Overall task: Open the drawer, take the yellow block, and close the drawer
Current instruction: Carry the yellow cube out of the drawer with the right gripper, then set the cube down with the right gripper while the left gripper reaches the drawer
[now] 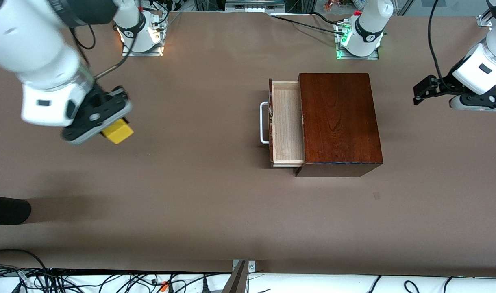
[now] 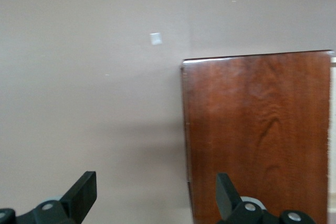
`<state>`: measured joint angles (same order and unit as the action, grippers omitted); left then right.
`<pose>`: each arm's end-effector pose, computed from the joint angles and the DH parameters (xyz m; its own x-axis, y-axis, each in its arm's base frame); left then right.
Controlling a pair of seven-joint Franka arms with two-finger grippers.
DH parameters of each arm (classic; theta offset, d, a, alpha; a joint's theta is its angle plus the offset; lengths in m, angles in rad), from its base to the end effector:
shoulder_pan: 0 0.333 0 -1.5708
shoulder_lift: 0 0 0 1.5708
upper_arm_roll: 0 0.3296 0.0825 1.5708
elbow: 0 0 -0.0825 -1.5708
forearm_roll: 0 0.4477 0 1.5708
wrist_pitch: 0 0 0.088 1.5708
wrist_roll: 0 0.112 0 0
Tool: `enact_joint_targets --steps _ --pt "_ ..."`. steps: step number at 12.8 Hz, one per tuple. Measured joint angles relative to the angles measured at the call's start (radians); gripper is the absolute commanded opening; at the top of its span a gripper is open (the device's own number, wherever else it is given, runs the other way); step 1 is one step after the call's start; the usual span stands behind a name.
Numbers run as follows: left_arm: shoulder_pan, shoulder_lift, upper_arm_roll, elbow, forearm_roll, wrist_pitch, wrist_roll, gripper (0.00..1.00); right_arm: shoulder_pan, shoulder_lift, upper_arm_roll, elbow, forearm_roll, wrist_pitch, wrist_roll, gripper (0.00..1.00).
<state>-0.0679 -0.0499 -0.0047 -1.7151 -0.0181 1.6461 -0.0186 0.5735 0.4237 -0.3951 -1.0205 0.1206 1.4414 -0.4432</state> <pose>0.6036 -0.0459 0.5926 0.9984 -0.0526 -0.0194 -0.0523 -0.9985 0.0174 0.6937 0.2138 0.6415 0.7821 0.6231 0.0052 0.6223 -0.7814 0.0464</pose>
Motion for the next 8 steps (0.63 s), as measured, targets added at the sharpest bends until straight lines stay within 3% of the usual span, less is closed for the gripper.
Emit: enact_joint_targets --steps 3,8 --pt "-0.027 0.041 -0.094 0.003 -0.035 0.001 0.006 1.0 -0.144 -0.028 -0.017 -0.162 0.128 0.055 0.003 0.0" --pt "-0.066 0.181 -0.36 0.059 -0.037 0.016 0.013 1.0 -0.269 -0.109 0.001 -0.598 0.09 0.396 0.007 0.0"
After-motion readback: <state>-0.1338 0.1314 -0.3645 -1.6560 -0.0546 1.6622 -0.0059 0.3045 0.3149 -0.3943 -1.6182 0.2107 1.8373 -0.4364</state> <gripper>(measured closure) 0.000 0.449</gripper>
